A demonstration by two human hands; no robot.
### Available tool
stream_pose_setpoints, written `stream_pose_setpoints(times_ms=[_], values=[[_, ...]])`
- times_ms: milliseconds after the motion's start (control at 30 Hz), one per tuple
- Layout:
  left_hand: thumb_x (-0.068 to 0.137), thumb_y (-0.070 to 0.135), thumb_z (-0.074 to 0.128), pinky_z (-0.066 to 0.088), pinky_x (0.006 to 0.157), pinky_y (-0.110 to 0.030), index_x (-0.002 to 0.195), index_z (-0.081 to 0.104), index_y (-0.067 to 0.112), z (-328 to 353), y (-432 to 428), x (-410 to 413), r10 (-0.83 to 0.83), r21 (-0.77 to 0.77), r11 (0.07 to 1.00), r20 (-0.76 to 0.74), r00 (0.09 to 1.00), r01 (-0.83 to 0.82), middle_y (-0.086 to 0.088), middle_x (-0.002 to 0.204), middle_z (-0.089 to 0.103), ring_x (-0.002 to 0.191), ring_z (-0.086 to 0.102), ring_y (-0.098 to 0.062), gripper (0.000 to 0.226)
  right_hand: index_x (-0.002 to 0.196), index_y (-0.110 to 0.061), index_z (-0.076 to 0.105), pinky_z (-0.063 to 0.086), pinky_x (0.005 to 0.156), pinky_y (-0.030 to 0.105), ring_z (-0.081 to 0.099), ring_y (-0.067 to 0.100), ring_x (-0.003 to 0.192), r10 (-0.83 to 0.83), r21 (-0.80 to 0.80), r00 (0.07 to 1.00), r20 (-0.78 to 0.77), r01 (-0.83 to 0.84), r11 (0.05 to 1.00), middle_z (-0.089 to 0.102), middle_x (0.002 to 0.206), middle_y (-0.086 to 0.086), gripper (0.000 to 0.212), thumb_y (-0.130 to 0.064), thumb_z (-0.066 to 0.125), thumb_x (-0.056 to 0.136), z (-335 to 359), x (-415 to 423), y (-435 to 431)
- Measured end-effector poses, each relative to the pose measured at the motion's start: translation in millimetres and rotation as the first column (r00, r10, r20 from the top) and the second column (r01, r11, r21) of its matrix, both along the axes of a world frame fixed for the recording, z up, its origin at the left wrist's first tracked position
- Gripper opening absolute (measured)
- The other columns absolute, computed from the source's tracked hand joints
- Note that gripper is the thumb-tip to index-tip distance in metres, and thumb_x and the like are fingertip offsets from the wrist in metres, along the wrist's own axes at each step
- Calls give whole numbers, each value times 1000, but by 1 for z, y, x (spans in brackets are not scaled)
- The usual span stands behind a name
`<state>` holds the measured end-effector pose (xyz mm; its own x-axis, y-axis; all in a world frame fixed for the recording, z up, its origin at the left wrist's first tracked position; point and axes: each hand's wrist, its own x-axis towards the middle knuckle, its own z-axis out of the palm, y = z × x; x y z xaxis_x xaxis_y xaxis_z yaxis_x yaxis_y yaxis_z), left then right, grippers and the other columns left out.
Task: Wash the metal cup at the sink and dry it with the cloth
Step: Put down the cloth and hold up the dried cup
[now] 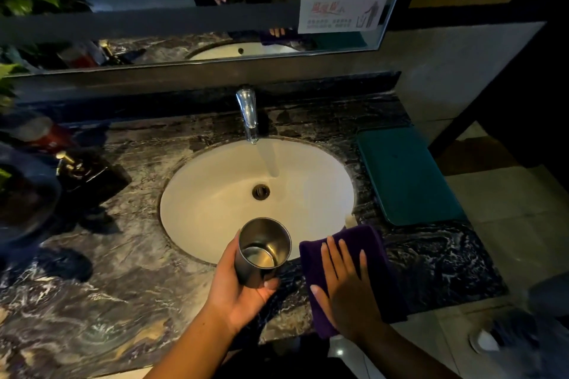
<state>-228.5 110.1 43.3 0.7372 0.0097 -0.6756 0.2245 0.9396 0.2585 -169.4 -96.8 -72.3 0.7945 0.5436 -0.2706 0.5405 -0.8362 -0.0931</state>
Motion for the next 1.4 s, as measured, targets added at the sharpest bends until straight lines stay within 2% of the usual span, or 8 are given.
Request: stream_pose_setpoints(times_ms=[233, 500, 700, 800, 900, 1000, 1267, 1400], values=[[84, 39, 55, 43, 36, -26, 113, 62, 6, -5, 8, 3, 5, -49, 999, -1, 1000, -5, -20, 95, 68, 78, 60, -33, 44, 156, -12, 37, 31, 118, 58, 34, 29, 151, -107, 171, 988, -113, 125, 977, 24, 164, 3, 76, -53, 46, 92, 21, 1, 16], [84, 37, 55, 54, 45, -32, 99, 73, -1, 5, 14, 10, -11, -83, 996, 59, 998, 16, -23, 94, 67, 72, 65, -35, 44, 142, -37, 50, 42, 99, 9, 48, -8, 130, 49, 695, 831, -555, 430, 577, 55, 140, -23, 63, -39, 69, 82, 137, 0, 78], [96, 42, 49, 62, 68, -44, 105, 73, 1, 8, 33, 9, -109, -44, 993, 49, 993, 111, -24, 106, 71, 90, 72, -38, 49, 132, -37, 55, 55, 90, 27, 64, 7, 114, 66, 716, 815, -576, 464, 521, 67, 118, -20, 61, -30, 79, 77, 144, -8, 109], [100, 49, 46, 60, 79, -52, 113, 70, 9, 5, 48, 7, -229, 205, 951, -32, 973, 231, -23, 113, 71, 100, 71, -39, 49, 130, -37, 57, 52, 103, 38, 61, 7, 122, -2, 697, 796, -605, 531, 481, 68, 123, -17, 60, -38, 79, 74, 139, -10, 117], [103, 46, 40, 60, 82, -53, 111, 69, 17, 6, 63, 6, -242, 646, 707, -160, 957, 287, -15, 110, 74, 99, 72, -31, 41, 125, -42, 58, 47, 108, 29, 58, -2, 122, -42, 675, 777, -628, 571, 467, 67, 121, -27, 58, -41, 79, 70, 136, -7, 124], [103, 24, 47, 61, 79, -34, 115, 68, 24, 9, 83, 2, -347, 894, 425, 17, 938, 141, 3, 111, 74, 106, 69, -17, 24, 126, -38, 58, 49, 109, 35, 60, 1, 122, -57, 654, 743, -667, 619, 435, 68, 121, -22, 64, -43, 80, 66, 132, -3, 130], [84, 33, 76, 47, 86, -7, 136, 29, 54, 18, 93, 18, -658, 985, -144, -167, 734, 95, 39, 130, 41, 115, 48, 15, 74, 128, -36, 59, 49, 109, 37, 56, 12, 128, -94, 611, 675, -732, 710, 350, 65, 131, -11, 71, -47, 80, 61, 127, 13, 125], [82, 39, 76, 58, 80, -25, 132, 30, 54, 14, 66, 44, -661, 972, -209, -219, 718, 104, 26, 126, 50, 104, 58, 1, 69, 127, -38, 60, 46, 112, 45, 55, 10, 127, -148, 598, 673, -725, 721, 349, 65, 129, -13, 69, -48, 81, 61, 119, 34, 98]])
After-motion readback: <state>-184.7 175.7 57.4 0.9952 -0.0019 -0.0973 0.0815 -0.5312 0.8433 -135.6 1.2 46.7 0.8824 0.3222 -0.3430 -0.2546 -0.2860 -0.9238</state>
